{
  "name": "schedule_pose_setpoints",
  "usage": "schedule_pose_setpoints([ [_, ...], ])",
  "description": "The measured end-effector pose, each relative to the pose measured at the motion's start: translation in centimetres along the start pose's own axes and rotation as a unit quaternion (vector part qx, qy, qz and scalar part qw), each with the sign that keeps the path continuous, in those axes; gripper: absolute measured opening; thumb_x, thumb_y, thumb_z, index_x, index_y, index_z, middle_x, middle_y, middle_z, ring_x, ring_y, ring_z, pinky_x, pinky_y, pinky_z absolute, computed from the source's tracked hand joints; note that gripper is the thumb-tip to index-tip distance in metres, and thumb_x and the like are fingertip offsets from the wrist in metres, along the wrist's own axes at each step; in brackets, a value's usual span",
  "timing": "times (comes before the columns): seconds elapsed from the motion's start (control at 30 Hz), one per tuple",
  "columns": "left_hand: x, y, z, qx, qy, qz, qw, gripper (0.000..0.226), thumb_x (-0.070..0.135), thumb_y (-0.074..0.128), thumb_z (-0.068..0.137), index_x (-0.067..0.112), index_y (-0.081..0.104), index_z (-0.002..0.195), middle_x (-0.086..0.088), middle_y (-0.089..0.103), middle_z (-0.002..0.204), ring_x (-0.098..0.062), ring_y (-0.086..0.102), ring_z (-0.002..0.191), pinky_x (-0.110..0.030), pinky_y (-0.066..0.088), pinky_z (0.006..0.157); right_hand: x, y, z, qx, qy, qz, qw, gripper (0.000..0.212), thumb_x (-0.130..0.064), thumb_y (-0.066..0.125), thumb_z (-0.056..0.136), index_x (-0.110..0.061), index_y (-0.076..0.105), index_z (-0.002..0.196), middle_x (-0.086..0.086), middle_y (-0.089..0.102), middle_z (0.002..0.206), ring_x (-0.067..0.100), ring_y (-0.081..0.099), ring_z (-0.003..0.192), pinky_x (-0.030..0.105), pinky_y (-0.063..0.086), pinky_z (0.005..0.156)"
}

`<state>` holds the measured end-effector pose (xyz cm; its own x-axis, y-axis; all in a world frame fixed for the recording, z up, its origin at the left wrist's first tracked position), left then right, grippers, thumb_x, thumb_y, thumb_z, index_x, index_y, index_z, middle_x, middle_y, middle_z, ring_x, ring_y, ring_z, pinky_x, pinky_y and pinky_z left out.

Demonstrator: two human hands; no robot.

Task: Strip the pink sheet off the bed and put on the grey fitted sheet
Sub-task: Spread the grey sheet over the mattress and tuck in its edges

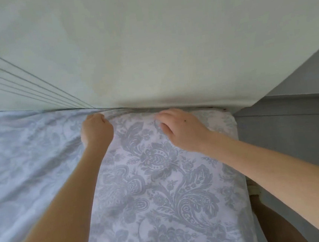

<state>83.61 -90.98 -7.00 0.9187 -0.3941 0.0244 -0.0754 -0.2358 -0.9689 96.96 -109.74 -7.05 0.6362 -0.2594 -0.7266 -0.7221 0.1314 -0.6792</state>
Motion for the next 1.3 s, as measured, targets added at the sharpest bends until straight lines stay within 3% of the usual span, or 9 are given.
schedule_pose_setpoints([
  [0.23,-6.6,2.3,4.2,-0.068,-0.019,-0.017,0.997,0.045,0.028,0.022,0.103,0.013,0.042,0.141,-0.013,0.041,0.144,-0.032,0.04,0.129,-0.043,0.036,0.101,-1.5,6.8,8.9,-0.15,0.094,-0.019,0.984,0.019,-0.02,0.035,0.099,-0.017,0.045,0.083,0.007,0.06,0.106,0.029,0.056,0.105,0.03,0.034,0.072],
  [0.47,-8.7,1.6,8.1,-0.018,-0.209,-0.137,0.968,0.058,0.05,0.055,0.089,-0.007,0.058,0.1,-0.018,0.065,0.096,-0.035,0.061,0.09,-0.036,0.046,0.07,-1.1,8.2,8.8,-0.114,0.094,0.002,0.989,0.048,-0.043,0.027,0.101,-0.013,0.049,0.133,0.004,0.05,0.14,0.023,0.044,0.129,0.038,0.033,0.106],
  [0.57,-9.5,2.9,9.5,-0.054,-0.3,-0.282,0.91,0.04,0.039,0.068,0.083,0.01,0.044,0.069,-0.005,0.05,0.064,-0.017,0.049,0.055,-0.026,0.044,0.055,-1.1,8.1,8.4,-0.1,0.087,0.024,0.991,0.051,-0.041,0.029,0.102,-0.009,0.045,0.138,0.005,0.048,0.142,0.022,0.042,0.131,0.039,0.031,0.108],
  [0.73,-10.3,3.6,11.1,-0.116,-0.298,-0.347,0.882,0.029,0.015,0.059,0.088,0.017,0.041,0.066,0.002,0.043,0.066,-0.008,0.042,0.053,-0.009,0.034,0.029,-1.4,8.0,8.6,-0.102,0.071,-0.001,0.992,0.056,-0.046,0.028,0.101,-0.014,0.034,0.146,0.0,0.037,0.151,0.016,0.033,0.139,0.039,0.026,0.113],
  [0.93,-11.1,1.6,12.6,-0.136,-0.331,-0.452,0.817,0.032,-0.01,0.04,0.088,0.013,0.035,0.067,-0.006,0.037,0.065,-0.006,0.034,0.026,-0.009,0.022,0.027,-1.5,7.8,8.4,-0.078,0.06,-0.012,0.995,0.066,-0.053,0.02,0.094,-0.015,0.039,0.144,-0.001,0.039,0.149,0.012,0.032,0.139,0.032,0.022,0.112],
  [1.1,-9.7,0.0,11.7,-0.003,-0.276,-0.549,0.789,0.024,-0.01,0.048,0.088,0.008,0.046,0.072,0.002,0.056,0.052,-0.002,0.055,0.035,-0.009,0.042,0.039,-1.9,8.2,9.0,-0.076,0.056,-0.056,0.994,0.065,-0.054,0.02,0.096,-0.016,0.033,0.146,-0.002,0.038,0.15,0.013,0.032,0.139,0.032,0.022,0.11],
  [1.17,-9.9,1.6,10.6,0.078,-0.324,-0.59,0.736,0.026,-0.01,0.048,0.087,0.006,0.048,0.065,0.002,0.056,0.048,-0.004,0.055,0.034,-0.018,0.051,0.045,-1.7,8.6,9.9,-0.11,0.084,-0.054,0.989,0.06,-0.054,0.024,0.099,-0.018,0.031,0.147,-0.001,0.036,0.151,0.014,0.032,0.139,0.033,0.025,0.111],
  [1.23,-10.7,3.4,10.2,0.121,-0.325,-0.549,0.76,0.035,-0.005,0.05,0.085,0.011,0.052,0.053,0.008,0.055,0.038,-0.008,0.059,0.044,-0.027,0.058,0.061,-1.3,9.0,10.8,-0.132,0.108,-0.077,0.982,0.061,-0.058,0.023,0.096,-0.02,0.037,0.142,-0.001,0.042,0.147,0.017,0.038,0.135,0.035,0.032,0.107],
  [1.3,-10.8,4.1,10.2,0.094,-0.264,-0.454,0.846,0.032,0.004,0.051,0.086,0.014,0.06,0.057,0.009,0.063,0.05,-0.013,0.065,0.065,-0.03,0.056,0.076,-1.3,9.4,11.3,-0.14,0.115,-0.104,0.978,0.064,-0.063,0.022,0.094,-0.021,0.039,0.138,-0.001,0.044,0.145,0.019,0.041,0.133,0.037,0.034,0.104],
])
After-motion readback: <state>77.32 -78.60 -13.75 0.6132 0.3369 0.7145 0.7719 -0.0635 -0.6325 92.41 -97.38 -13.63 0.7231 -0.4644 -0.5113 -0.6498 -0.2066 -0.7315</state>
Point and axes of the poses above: each hand's wrist, its own z-axis towards the middle knuckle, its own y-axis out of the palm, x = y × z, the point moved 5 cm from there along z, towards the middle knuckle
